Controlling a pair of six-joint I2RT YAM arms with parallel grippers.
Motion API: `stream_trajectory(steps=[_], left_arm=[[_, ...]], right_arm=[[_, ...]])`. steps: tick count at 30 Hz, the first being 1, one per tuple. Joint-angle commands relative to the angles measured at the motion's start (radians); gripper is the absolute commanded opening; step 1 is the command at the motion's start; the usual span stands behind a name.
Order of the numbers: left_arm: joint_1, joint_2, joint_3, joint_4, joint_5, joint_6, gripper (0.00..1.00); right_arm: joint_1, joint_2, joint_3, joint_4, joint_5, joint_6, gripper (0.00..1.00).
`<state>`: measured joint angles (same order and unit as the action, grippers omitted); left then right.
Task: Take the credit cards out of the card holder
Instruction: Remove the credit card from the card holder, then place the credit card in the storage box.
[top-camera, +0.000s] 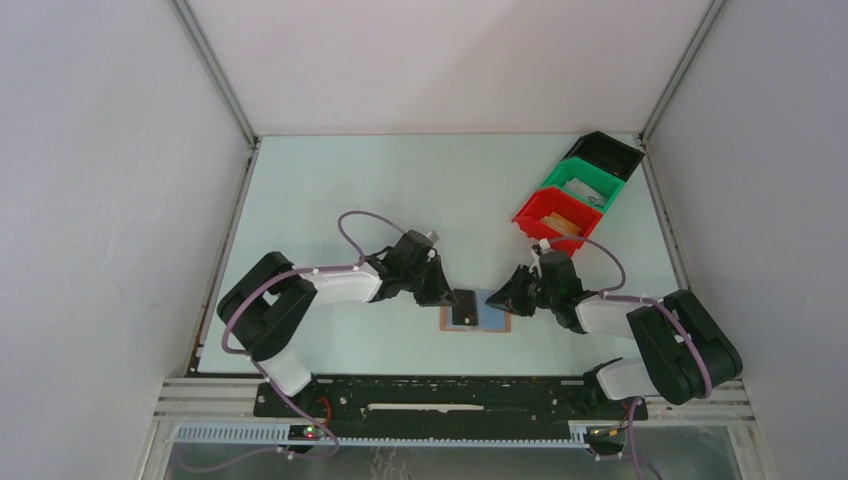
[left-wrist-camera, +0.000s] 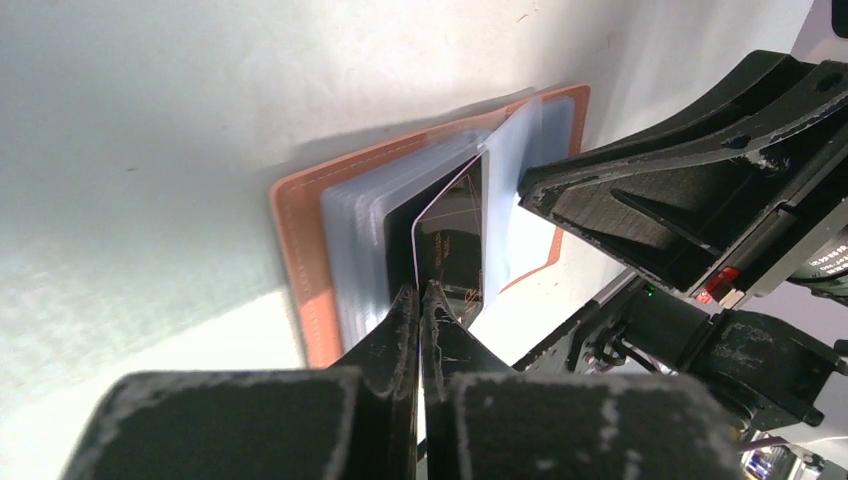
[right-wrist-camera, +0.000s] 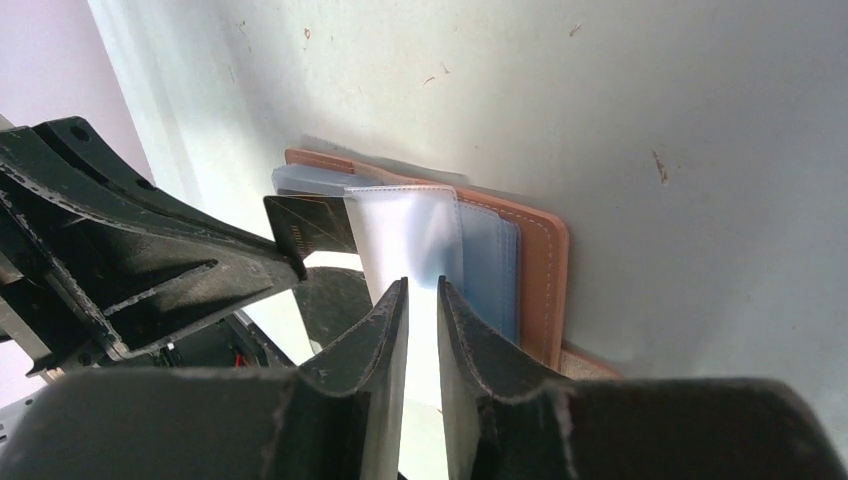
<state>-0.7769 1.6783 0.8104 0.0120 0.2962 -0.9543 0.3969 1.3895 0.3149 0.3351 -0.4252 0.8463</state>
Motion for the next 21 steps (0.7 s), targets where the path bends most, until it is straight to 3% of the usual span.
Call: stream_trajectory(steps=[1, 6, 12, 18, 21], left_arm=[[0.032, -0.070, -0.049, -0.046, -0.007, 0.069, 0.00], [0.033, -0.131, -0.045, -0.049, 0.034, 0.107, 0.00], [0.035, -0.185, -0.029, -0.042, 0.097, 0.137, 0.00], [0.037, -0.223, -0.014, -0.017, 0.178, 0.137, 0.00], [0.047, -0.243, -0.007, -0.017, 0.225, 0.138, 0.00]], right_arm=[[0.006, 0.009, -0.028, -0.120, 0.051, -0.023, 0.26], [0.005, -0.115, -0.011, -0.205, 0.047, -0.023, 0.28], [-0.013, -0.317, 0.014, -0.277, 0.015, -0.035, 0.45], [-0.027, -0.365, 0.013, -0.199, -0.120, -0.023, 0.56], [-0.050, -0.361, -0.015, -0.082, -0.216, 0.028, 0.61]])
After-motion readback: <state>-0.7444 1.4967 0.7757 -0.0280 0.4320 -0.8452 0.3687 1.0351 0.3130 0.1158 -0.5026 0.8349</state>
